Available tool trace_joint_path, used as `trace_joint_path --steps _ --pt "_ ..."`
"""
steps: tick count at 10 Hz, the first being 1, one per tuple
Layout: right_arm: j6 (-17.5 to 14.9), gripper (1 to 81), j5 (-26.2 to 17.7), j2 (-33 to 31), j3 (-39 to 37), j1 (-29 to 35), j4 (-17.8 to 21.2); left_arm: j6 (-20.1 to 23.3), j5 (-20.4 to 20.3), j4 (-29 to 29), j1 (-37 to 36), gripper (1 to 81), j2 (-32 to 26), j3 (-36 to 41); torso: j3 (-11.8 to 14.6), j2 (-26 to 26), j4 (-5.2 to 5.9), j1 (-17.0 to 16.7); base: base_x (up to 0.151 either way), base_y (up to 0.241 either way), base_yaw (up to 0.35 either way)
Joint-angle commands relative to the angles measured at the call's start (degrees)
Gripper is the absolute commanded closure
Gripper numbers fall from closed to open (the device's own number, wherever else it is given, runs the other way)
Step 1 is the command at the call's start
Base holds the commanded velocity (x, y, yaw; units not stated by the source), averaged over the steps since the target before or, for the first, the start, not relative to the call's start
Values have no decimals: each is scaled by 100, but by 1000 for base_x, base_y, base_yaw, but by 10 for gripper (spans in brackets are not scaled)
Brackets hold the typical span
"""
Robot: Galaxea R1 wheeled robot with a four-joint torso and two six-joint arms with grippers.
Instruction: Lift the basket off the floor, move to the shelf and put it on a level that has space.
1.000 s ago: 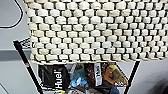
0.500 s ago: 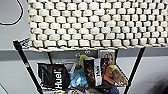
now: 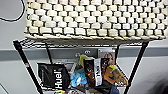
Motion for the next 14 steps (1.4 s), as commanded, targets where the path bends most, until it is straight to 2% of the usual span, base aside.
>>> trace_joint_path --steps 1,3,6,10,14 --pt "-165 811 492 286 -473 958 -73 151 -492 140 -852 811 364 -434 0 0 0 0 0 0 0" --pt "-165 811 439 348 -569 985 -73 160 -475 140 -914 811 549 -618 0 0 0 0 0 0 0" --pt "-174 811 447 453 -788 678 -65 186 -457 272 -643 811 619 -795 -2 4 0 6 0 0 0" --pt "-428 811 439 926 -1438 335 -65 564 -448 272 -45 811 768 -1478 -2 2 0 2 0 0 0" --pt "-666 811 325 1253 -1914 10 -73 828 -202 272 290 811 865 -2051 -7 9 0 9 0 0 0"
